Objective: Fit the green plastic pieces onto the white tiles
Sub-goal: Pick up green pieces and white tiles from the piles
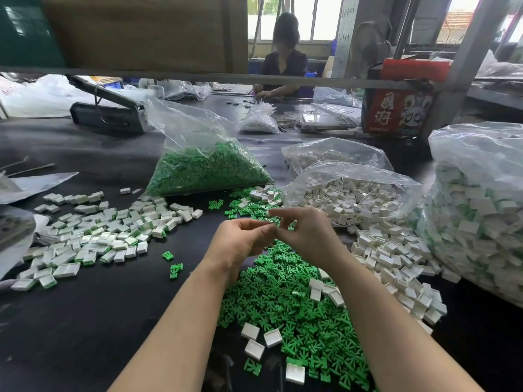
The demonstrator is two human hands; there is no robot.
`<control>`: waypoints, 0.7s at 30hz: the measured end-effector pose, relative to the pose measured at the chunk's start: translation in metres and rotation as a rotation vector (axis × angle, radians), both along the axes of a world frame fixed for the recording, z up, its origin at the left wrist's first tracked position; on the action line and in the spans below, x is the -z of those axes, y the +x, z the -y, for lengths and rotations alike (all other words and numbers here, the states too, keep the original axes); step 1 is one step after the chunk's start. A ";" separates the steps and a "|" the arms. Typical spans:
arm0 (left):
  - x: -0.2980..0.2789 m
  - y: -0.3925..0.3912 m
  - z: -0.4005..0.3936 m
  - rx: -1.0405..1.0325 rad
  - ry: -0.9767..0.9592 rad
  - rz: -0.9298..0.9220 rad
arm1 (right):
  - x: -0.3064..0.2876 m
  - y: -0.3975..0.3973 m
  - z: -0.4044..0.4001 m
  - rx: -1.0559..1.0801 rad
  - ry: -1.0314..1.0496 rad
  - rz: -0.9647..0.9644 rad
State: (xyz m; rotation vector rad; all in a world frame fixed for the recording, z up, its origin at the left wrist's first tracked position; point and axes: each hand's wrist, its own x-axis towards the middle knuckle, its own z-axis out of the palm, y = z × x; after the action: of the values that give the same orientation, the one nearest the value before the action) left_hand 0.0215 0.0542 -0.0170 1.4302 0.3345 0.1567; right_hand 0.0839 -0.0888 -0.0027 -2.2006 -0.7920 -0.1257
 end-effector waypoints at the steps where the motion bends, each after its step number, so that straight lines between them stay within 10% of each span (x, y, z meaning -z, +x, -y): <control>1: -0.001 0.000 -0.002 -0.007 -0.044 0.004 | 0.000 0.001 0.000 -0.002 -0.016 -0.029; 12: -0.012 -0.004 -0.007 0.070 -0.461 0.260 | 0.005 0.001 -0.002 -0.007 -0.462 -0.059; 21: -0.009 -0.002 -0.008 0.118 -0.399 0.296 | -0.002 0.003 0.007 0.013 0.072 -0.298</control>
State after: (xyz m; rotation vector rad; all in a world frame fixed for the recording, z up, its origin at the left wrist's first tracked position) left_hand 0.0195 0.0623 -0.0077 1.0102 0.0317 0.1912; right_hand 0.0867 -0.0958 -0.0010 -2.0923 -0.5973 0.1620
